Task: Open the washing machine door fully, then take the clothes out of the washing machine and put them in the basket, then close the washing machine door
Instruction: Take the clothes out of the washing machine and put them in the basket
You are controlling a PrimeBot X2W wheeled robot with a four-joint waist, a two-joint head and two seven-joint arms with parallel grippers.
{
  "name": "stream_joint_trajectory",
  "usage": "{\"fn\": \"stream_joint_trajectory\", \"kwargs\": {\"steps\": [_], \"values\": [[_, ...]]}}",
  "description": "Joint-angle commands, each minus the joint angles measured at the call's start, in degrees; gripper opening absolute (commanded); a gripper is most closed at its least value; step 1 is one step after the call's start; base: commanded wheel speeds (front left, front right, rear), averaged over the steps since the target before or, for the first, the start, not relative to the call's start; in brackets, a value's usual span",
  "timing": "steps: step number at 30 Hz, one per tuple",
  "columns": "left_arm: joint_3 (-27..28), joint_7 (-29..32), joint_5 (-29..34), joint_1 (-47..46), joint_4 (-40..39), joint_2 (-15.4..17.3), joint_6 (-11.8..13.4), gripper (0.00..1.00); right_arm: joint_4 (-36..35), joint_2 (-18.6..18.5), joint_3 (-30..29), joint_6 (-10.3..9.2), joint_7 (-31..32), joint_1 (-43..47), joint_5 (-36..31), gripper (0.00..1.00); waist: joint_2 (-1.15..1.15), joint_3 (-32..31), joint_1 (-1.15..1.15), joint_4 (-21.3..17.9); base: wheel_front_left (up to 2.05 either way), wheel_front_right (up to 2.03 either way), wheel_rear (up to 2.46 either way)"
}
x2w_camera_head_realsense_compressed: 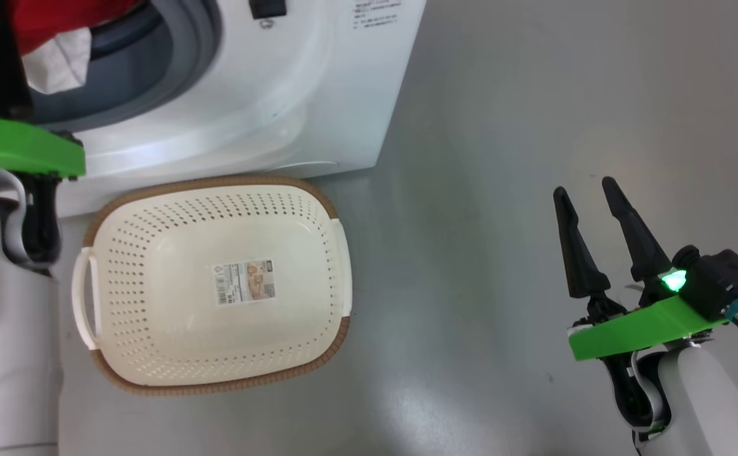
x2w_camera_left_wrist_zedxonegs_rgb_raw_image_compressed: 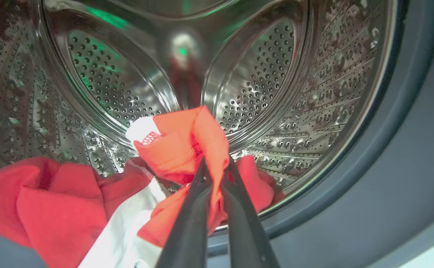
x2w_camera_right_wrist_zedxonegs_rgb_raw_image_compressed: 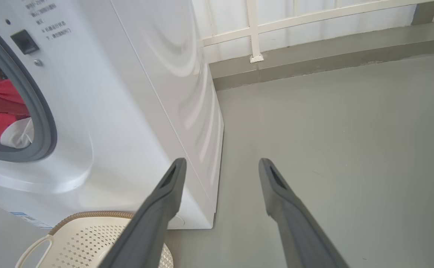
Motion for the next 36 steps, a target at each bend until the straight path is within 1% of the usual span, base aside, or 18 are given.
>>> {"fn": "stream_joint_trajectory", "kwargs": {"steps": [1,6,12,23,28,36], "values": [[1.8,-0.3,0.3,2.2,-3.0,2.1,0.0,0.00,-0.9,-0.5,1.0,0.29,-0.4,1.7,0.1,1.00,0.00,-1.5,0.00,1.2,0.00,0.00,0.00],[2.9,-0.3,0.7,5.8,-6.6,0.8,0.0,0.00,-0.8,-0.8,0.5,0.29,-0.4,2.7,0.2,1.00,0.00,-3.0,0.00,2.0,0.00,0.00,0.00],[3.9,-0.3,1.6,11.4,-12.8,-1.2,0.0,0.00,-0.6,-1.0,-0.2,0.29,-0.4,4.1,0.3,1.00,0.00,-4.9,0.00,3.4,0.00,0.00,0.00],[7.0,-0.3,2.3,22.1,-22.3,-5.1,0.0,0.00,-0.8,-1.0,-1.0,0.29,-0.4,5.0,0.4,1.00,0.00,-5.8,0.00,5.4,0.00,0.00,0.00],[7.5,-0.3,3.2,26.2,-27.5,-6.2,0.0,0.00,-0.8,-1.1,-1.0,0.29,-0.4,5.1,0.4,1.00,0.00,-5.9,0.00,5.8,0.00,0.00,0.00],[11.0,-0.3,2.7,31.2,-37.0,-7.4,0.0,0.00,-0.8,-1.2,-1.2,0.29,-0.4,5.6,0.6,1.00,0.00,-6.5,0.00,5.9,0.00,0.00,0.00]]}}
